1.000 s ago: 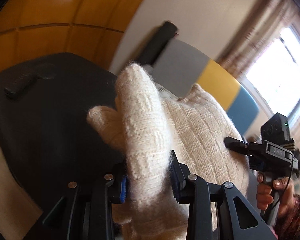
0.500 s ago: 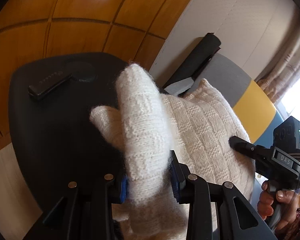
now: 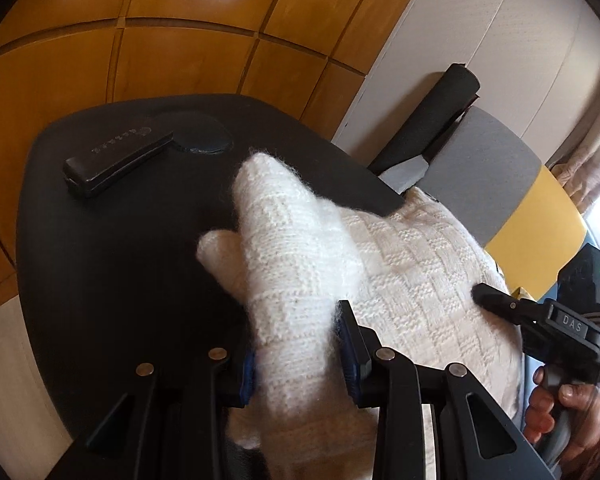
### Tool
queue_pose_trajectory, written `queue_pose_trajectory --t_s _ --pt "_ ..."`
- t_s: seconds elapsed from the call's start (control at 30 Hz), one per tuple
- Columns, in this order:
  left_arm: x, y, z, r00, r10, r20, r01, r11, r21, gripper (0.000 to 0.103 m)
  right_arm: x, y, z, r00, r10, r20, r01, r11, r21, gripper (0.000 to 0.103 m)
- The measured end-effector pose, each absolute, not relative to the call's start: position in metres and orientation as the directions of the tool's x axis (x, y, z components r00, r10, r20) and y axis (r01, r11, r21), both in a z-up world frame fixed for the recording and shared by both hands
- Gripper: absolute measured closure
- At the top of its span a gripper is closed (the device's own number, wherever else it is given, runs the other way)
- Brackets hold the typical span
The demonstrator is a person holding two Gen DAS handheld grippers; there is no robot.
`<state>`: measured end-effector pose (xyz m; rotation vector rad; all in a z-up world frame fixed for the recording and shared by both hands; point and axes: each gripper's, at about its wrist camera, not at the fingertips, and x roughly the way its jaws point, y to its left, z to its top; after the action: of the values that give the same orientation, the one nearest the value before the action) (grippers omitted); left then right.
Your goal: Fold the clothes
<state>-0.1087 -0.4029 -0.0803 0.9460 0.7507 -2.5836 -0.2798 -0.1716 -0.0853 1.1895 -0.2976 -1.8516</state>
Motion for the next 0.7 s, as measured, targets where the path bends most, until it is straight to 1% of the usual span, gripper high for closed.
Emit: queue_pose_trajectory --t_s 0.1,0.2,0.23,0.27,0.37,0.43,0.5,0.57,0.6,0.7 --pt "-0.109 -0.399 -0.088 -0.740 -0.106 -0.664 0.423 -0.841 -0.337 0.066 -0.280 -0.166 -0.095 -0.146 -0.775 -0.615 0.522 -0.589 0.617 0.055" --pt "-0.106 -0.395 -0.096 -0.738 -0.134 -0.662 0.430 -0.848 -0.309 0.060 -0.285 -0.163 -0.109 -0.154 -0.773 -0.615 0.483 -0.602 0.636 0.048" --pt "-0.105 -0.394 -0.098 -0.738 -0.146 -0.659 0.437 -0.848 -0.301 0.056 -0.287 -0.163 -0.112 -0.157 -0.771 -0.617 0.475 -0.606 0.638 0.046" --pt "-0.104 -0.392 -0.099 -0.738 -0.157 -0.657 0.442 -0.847 -0.294 0.053 -0.289 -0.164 -0.114 -0.158 -0.768 -0.621 0.473 -0.611 0.635 0.046" --pt "-0.100 -0.387 -0.098 -0.736 -0.175 -0.655 0.446 -0.852 -0.273 0.053 -0.289 -0.161 -0.108 -0.168 -0.753 -0.637 0.458 -0.632 0.625 0.045" --pt "-0.094 -0.385 -0.092 -0.734 -0.180 -0.655 0.445 -0.856 -0.263 0.054 -0.283 -0.153 -0.092 -0.232 -0.727 -0.646 0.472 -0.665 0.579 0.045" --pt "-0.082 -0.383 -0.083 -0.740 -0.209 -0.639 0.459 -0.851 -0.254 0.054 -0.270 -0.142 -0.074 -0.317 -0.707 -0.632 0.499 -0.691 0.523 0.045" --pt "-0.069 -0.379 -0.072 -0.748 -0.246 -0.616 0.479 -0.843 -0.245 0.054 -0.254 -0.130 -0.054 -0.407 -0.687 -0.602 0.527 -0.715 0.460 0.046" --pt "-0.062 -0.375 -0.066 -0.757 -0.265 -0.597 0.487 -0.838 -0.246 0.055 -0.246 -0.127 -0.046 -0.440 -0.674 -0.594 0.539 -0.727 0.425 0.052" --pt "-0.049 -0.358 -0.053 -0.774 -0.311 -0.552 0.501 -0.834 -0.232 0.055 -0.217 -0.132 -0.039 -0.459 -0.643 -0.613 0.585 -0.738 0.337 0.059"
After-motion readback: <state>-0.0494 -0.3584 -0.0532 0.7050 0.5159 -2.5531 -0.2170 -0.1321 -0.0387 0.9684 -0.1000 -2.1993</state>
